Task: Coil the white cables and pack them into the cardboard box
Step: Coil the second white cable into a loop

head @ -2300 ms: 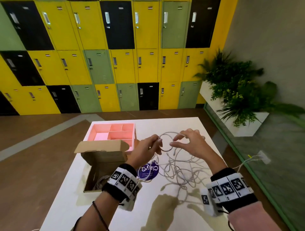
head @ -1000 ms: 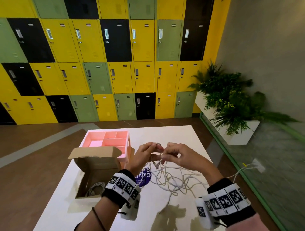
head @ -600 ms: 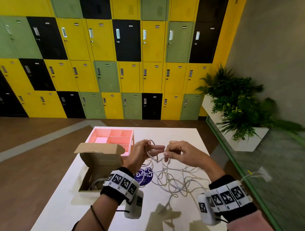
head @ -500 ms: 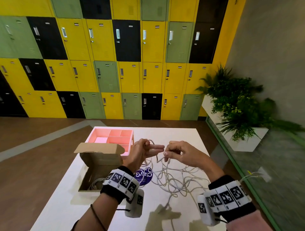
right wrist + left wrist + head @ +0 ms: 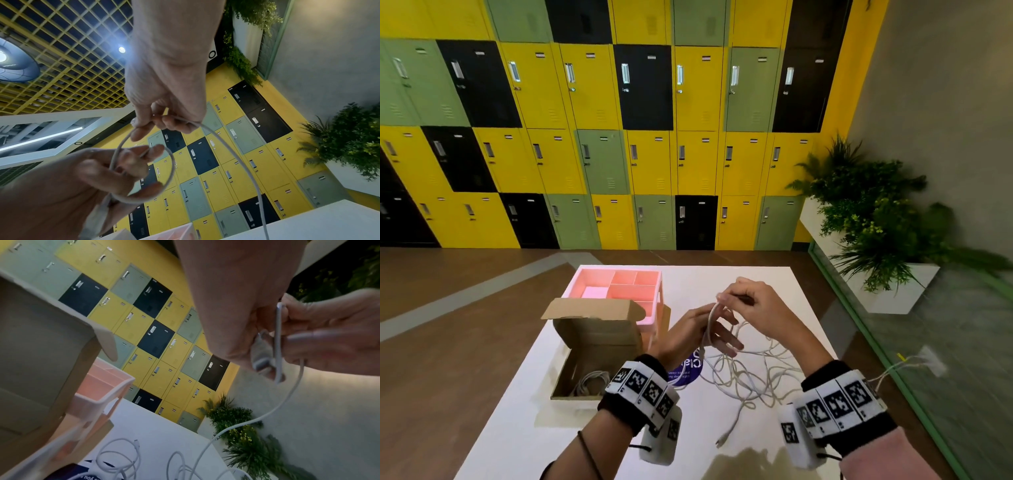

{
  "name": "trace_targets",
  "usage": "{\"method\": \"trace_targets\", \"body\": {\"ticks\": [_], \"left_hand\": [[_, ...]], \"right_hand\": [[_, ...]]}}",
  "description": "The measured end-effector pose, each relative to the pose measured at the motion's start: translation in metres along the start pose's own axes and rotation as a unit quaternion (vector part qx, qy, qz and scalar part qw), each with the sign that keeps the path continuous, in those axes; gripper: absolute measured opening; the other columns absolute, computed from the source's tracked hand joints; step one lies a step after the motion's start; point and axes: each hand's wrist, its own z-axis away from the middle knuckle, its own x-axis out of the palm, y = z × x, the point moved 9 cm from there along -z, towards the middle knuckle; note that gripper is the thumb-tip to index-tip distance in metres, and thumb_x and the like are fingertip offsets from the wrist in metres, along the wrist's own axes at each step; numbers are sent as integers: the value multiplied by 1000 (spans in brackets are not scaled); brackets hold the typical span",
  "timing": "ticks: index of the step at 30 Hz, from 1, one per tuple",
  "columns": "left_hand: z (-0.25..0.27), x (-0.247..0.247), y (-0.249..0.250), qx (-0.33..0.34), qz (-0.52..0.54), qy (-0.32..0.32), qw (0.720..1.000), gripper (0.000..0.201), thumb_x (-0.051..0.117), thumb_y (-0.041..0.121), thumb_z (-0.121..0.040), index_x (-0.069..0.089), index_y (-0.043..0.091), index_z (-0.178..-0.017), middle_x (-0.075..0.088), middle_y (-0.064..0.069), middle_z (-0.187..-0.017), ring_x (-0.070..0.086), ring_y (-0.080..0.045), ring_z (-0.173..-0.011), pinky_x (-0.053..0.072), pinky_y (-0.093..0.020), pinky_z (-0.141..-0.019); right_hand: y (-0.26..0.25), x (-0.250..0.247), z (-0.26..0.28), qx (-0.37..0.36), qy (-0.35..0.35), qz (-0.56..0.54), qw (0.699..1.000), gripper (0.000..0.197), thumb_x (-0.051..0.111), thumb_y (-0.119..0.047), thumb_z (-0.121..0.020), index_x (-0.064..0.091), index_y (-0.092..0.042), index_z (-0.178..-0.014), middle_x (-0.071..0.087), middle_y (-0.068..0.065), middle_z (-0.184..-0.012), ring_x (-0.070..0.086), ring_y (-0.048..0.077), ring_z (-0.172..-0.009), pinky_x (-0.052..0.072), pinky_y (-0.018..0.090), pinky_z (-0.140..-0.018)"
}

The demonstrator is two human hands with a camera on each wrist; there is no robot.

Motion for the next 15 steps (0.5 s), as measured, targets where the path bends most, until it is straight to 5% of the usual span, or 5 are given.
{"method": "trace_targets", "body": {"ticks": [2, 5, 8, 12, 15], "left_hand": [[4, -5, 2, 9, -1, 5, 1000, 37, 26, 23, -104, 54, -1, -106, 62, -18, -66, 56, -17, -45, 53, -28, -64], [6, -12, 2, 29, 44, 3, 999, 40, 24, 25, -104, 55, 0, -107, 48, -5, -46, 32, -10, -35, 46, -22, -60], [8, -14, 5, 31, 81, -7, 996, 44, 22, 27, -105, 56, 0, -103, 37, -2, -44, 23, -9, -33, 35, -16, -42], [10, -14, 8, 35, 110, -27, 993, 49, 17, 31, -105, 56, 1, -96, 36, 3, -47, 25, -5, -37, 27, -16, -40], [10, -18, 4, 7, 133, -29, 991, 40, 23, 30, -104, 51, 7, -86, 34, 6, -49, 26, -4, -38, 28, -14, -37]], "right_hand": [[3, -3, -2, 6, 27, -6, 1000, 18, 61, -25, -91, 76, -14, -87, 58, 17, -84, 55, 23, -74, 42, 27, -69], [7, -5, -6, 16, 59, -16, 998, 17, 63, -25, -90, 77, -15, -88, 60, 17, -85, 58, 25, -78, 43, 29, -71], [10, -6, -9, 22, 89, -30, 995, 17, 65, -27, -89, 77, -16, -84, 64, 12, -87, 61, 19, -81, 43, 24, -73], [15, -6, -8, 30, 119, -45, 991, 17, 66, -29, -88, 77, -17, -81, 65, 5, -80, 54, 0, -65, 39, 12, -65], [19, 0, -6, 36, 102, -37, 993, 24, 62, -34, -90, 76, -18, -79, 66, -1, -70, 49, 5, -60, 39, 22, -64]]}}
